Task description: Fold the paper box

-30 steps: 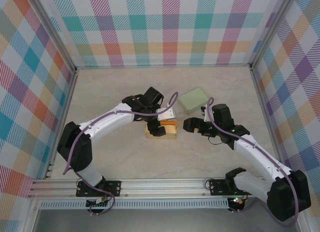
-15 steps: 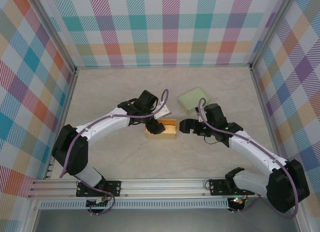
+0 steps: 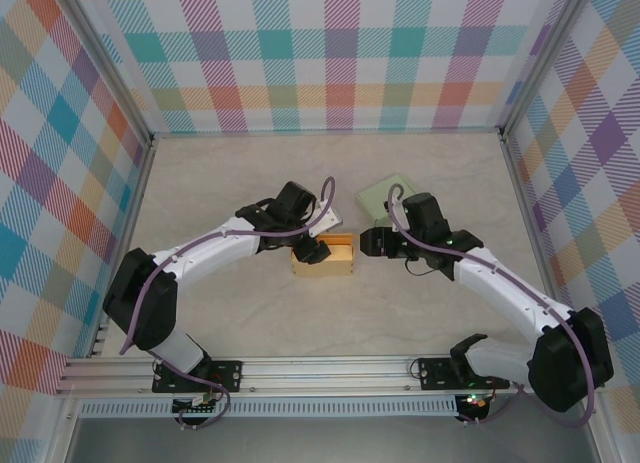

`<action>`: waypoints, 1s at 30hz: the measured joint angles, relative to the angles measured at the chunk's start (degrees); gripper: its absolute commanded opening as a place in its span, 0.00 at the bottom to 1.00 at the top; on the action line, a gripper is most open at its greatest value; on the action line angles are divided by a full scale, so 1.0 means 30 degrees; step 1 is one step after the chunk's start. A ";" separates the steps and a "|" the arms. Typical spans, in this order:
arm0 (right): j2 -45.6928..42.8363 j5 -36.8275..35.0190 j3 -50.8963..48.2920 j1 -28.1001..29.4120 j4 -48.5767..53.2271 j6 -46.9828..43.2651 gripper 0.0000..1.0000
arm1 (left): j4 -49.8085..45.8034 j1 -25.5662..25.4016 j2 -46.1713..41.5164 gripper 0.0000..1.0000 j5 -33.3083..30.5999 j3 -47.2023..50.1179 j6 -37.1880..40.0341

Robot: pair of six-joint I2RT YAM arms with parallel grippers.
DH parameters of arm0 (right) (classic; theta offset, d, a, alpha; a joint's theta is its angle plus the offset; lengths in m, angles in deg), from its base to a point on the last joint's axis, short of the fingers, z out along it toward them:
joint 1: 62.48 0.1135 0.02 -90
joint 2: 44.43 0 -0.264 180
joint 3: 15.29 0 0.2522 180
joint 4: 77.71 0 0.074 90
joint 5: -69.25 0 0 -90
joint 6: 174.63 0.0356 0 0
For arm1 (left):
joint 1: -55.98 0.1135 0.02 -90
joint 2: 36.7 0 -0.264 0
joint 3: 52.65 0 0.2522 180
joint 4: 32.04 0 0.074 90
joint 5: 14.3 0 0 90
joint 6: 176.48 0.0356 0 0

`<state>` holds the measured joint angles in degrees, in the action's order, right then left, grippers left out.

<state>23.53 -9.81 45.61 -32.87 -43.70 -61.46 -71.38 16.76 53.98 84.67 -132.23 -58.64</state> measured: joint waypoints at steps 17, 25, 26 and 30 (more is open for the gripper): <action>0.3402 -0.1290 0.2273 0.1428 0.0867 -0.2951 0.64 | 0.0459 0.0000 -0.0066 0.60 -0.0015 0.0291 -0.0058; 0.3687 -0.1923 0.2288 0.1435 0.0823 -0.3402 0.56 | 0.0554 0.0000 0.0087 0.53 0.0007 0.0270 -0.0015; 0.3716 -0.1938 0.2288 0.1435 0.0801 -0.3468 0.54 | 0.0561 0.0000 0.0131 0.53 0.0029 0.0248 0.0000; 0.3891 -0.1938 0.2288 0.1435 0.0627 -0.3636 0.45 | 0.0597 0.0000 0.0219 0.53 0.0066 0.0248 0.0000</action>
<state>35.20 -15.62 52.47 -28.57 -41.82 -72.36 -69.59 16.76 54.63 84.87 -131.49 -58.64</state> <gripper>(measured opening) 0.473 0.532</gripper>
